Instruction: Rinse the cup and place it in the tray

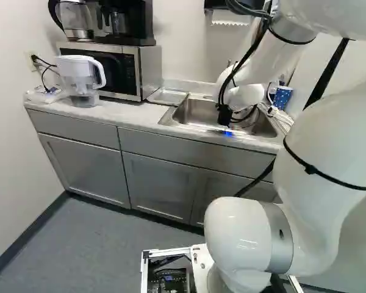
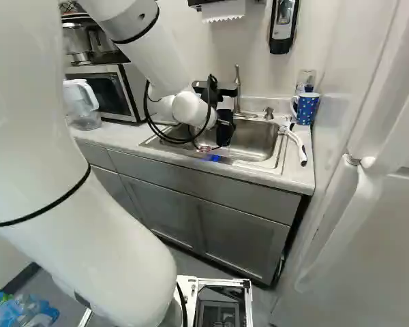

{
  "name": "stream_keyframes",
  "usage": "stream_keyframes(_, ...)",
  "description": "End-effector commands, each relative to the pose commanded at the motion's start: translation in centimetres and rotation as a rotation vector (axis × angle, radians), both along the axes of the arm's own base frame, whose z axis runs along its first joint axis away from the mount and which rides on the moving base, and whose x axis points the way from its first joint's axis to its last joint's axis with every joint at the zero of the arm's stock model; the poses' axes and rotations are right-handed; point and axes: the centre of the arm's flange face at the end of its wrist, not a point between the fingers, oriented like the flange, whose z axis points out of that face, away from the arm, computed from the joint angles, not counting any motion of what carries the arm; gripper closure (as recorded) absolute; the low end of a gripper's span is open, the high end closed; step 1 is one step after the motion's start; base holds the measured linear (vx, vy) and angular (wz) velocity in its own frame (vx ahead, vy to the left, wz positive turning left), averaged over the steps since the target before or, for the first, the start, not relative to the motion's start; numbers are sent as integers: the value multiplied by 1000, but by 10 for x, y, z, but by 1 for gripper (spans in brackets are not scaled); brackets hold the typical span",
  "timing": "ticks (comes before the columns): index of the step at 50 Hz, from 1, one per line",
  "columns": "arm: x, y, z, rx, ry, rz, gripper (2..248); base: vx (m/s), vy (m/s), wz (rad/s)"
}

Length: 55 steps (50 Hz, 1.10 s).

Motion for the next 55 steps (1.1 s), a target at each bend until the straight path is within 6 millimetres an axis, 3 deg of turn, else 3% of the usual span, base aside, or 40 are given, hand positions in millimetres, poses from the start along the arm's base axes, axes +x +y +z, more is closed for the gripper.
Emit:
stream_keyframes(12,6,-12,0,0,0,-21,128,0,0,0)
stream_keyframes(55,6,-12,0,0,0,-21,128,0,0,0)
